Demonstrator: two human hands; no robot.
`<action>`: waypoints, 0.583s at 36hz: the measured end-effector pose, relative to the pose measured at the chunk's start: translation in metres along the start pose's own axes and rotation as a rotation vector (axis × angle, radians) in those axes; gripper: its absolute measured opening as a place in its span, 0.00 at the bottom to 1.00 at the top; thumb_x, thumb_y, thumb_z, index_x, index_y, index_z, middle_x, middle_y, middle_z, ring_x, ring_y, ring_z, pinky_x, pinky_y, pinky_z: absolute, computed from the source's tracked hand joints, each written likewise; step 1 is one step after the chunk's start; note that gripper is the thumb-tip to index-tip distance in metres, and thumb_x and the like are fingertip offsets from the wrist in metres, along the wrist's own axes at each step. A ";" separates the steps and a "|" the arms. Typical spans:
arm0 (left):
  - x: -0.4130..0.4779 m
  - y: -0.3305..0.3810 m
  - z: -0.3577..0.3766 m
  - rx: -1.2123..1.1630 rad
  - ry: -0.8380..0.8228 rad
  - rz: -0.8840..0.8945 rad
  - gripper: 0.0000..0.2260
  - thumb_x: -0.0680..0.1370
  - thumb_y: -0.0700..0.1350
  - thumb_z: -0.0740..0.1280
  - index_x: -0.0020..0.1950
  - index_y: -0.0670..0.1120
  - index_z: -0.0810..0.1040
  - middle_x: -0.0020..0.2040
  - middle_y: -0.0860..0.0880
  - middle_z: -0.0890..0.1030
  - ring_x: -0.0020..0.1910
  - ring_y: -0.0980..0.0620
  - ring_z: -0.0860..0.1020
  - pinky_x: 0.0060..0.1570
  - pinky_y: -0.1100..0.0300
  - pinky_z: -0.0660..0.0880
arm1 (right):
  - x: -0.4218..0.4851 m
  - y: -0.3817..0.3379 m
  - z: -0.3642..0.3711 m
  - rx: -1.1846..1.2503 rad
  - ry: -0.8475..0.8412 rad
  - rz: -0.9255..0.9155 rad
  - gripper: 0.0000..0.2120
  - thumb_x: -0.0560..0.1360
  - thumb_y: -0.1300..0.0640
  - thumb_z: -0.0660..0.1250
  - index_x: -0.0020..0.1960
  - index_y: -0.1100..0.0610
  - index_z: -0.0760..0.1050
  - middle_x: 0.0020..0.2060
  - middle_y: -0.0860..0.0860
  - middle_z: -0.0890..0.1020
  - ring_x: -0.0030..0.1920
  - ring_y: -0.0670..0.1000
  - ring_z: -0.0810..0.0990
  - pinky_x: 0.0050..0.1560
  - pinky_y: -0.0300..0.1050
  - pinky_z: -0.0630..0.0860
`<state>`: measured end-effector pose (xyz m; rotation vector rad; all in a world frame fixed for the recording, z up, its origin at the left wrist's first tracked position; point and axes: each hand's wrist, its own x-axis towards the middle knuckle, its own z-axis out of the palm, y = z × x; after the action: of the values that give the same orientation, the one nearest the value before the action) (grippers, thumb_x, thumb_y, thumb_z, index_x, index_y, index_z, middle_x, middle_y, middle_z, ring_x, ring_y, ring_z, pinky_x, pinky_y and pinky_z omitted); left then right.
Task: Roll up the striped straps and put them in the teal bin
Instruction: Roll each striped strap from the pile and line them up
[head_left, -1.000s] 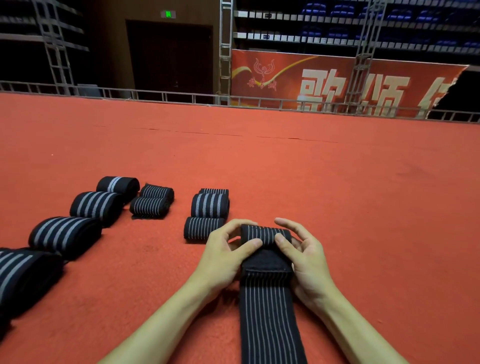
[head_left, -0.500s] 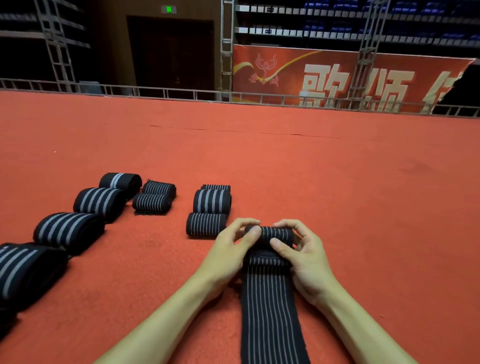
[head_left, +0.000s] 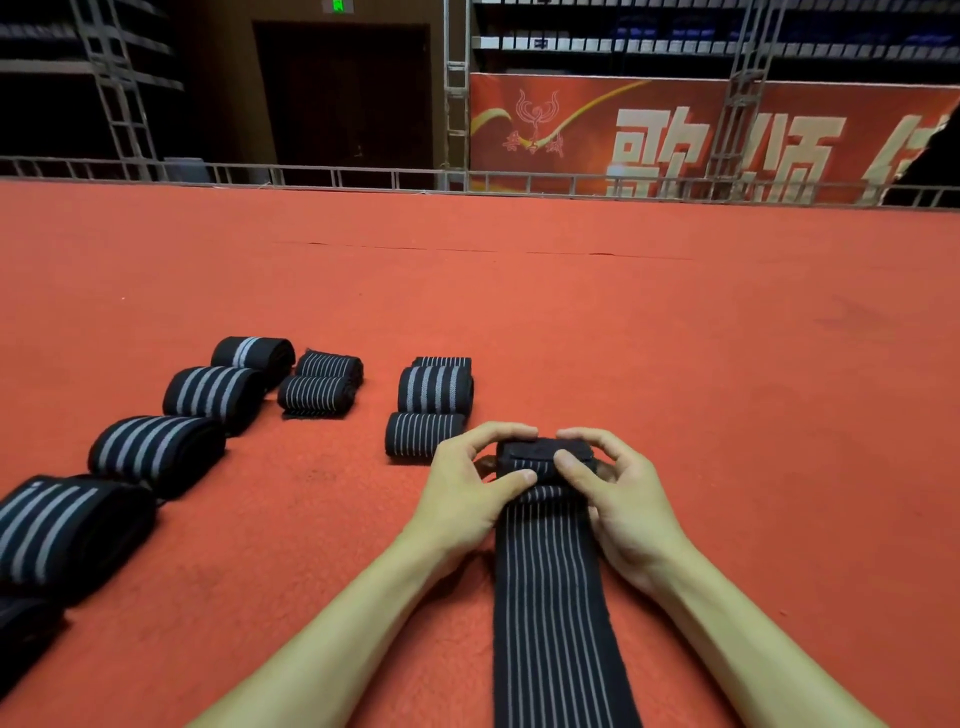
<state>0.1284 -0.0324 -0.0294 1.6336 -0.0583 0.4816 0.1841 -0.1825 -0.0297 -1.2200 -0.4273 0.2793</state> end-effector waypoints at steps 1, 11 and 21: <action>0.000 0.000 0.000 -0.020 -0.004 -0.013 0.17 0.68 0.37 0.73 0.55 0.51 0.82 0.52 0.51 0.84 0.51 0.51 0.81 0.53 0.57 0.78 | 0.000 0.000 -0.001 -0.016 0.006 -0.019 0.11 0.66 0.57 0.78 0.48 0.51 0.82 0.45 0.61 0.84 0.47 0.61 0.81 0.57 0.63 0.76; -0.001 0.004 0.016 -0.315 -0.010 -0.273 0.11 0.79 0.50 0.63 0.60 0.48 0.73 0.55 0.44 0.81 0.51 0.51 0.80 0.54 0.54 0.77 | -0.002 0.001 0.003 -0.033 -0.066 -0.145 0.17 0.66 0.63 0.73 0.52 0.50 0.80 0.47 0.53 0.83 0.48 0.52 0.81 0.53 0.49 0.77; -0.003 0.012 0.012 -0.073 -0.034 -0.175 0.12 0.82 0.53 0.59 0.58 0.45 0.71 0.52 0.47 0.81 0.50 0.57 0.80 0.53 0.60 0.77 | -0.004 0.003 0.007 -0.138 -0.093 -0.283 0.16 0.70 0.62 0.70 0.55 0.47 0.75 0.52 0.53 0.81 0.52 0.51 0.79 0.56 0.47 0.76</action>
<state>0.1250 -0.0468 -0.0196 1.5596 0.0411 0.3137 0.1771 -0.1777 -0.0319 -1.2663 -0.7025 0.0642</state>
